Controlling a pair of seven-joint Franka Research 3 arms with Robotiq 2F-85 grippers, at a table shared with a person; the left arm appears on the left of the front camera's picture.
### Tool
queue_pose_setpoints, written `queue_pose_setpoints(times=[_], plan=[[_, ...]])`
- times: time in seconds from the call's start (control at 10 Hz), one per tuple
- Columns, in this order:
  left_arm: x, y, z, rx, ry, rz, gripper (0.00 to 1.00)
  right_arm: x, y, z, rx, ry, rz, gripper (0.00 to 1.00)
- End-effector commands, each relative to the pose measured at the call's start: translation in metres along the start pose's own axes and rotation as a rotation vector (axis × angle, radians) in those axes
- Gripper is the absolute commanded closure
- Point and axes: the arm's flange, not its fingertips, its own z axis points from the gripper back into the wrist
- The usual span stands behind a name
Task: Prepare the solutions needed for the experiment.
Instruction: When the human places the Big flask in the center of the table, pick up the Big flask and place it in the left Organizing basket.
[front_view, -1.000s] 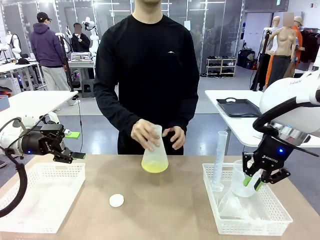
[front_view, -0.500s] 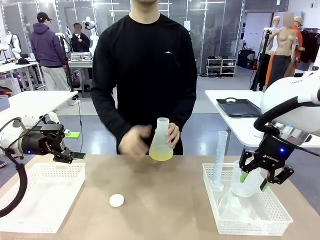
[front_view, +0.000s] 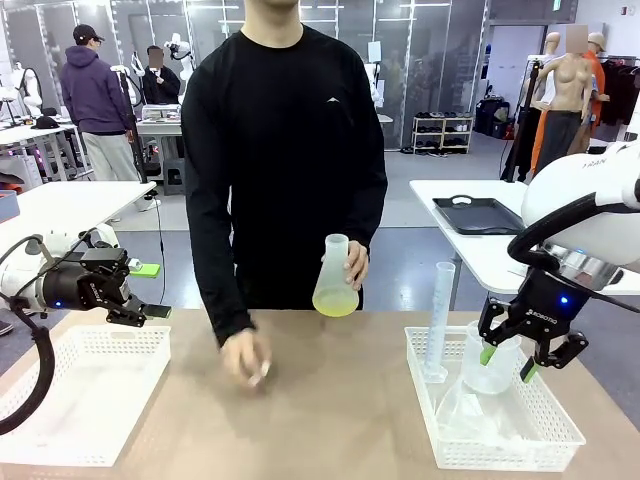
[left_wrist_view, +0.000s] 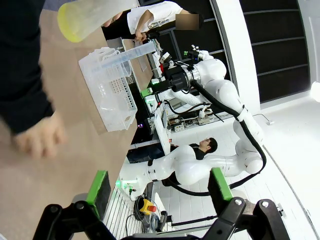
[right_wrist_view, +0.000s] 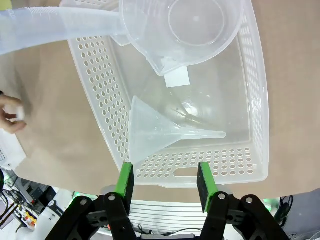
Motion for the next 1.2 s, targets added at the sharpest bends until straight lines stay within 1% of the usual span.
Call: queue_pose_setpoints(times=[0.0,0.1,0.2,0.3,0.4,0.5,0.7,0.9,1.0,1.1], plan=[[0.0,-0.001,0.001,-0.002,0.011,-0.013,0.0,-0.017,0.006,0.001,0.058,-0.017,0.056,0.35],[0.0,-0.001,0.001,-0.002,0.011,-0.013,0.0,-0.02,0.011,0.003,0.174,-0.036,0.091,0.35],[0.0,-0.001,0.001,-0.002,0.011,-0.013,0.0,-0.027,0.014,0.01,0.318,-0.077,0.165,0.35],[0.0,-0.001,0.001,-0.002,0.011,-0.013,0.0,-0.027,0.016,0.015,0.406,-0.121,0.178,0.35],[0.0,-0.001,0.001,-0.002,0.011,-0.013,0.0,-0.025,0.018,0.02,0.515,-0.086,0.207,0.35],[0.0,-0.001,0.001,-0.002,0.011,-0.013,0.0,-0.021,0.017,0.025,0.656,0.004,0.235,0.35],[0.0,-0.001,0.001,-0.002,0.011,-0.013,0.0,-0.012,0.01,0.033,0.895,0.097,0.281,0.35],[0.0,-0.001,0.001,-0.002,0.011,-0.013,0.0,-0.003,0.002,0.028,1.153,0.268,0.286,0.35],[0.0,-0.001,0.001,-0.002,0.011,-0.013,0.0,0.002,0.0,0.024,1.208,0.314,0.276,0.35],[0.0,-0.001,0.001,-0.002,0.011,-0.013,0.0,0.004,-0.001,0.02,1.22,0.316,0.239,0.35]])
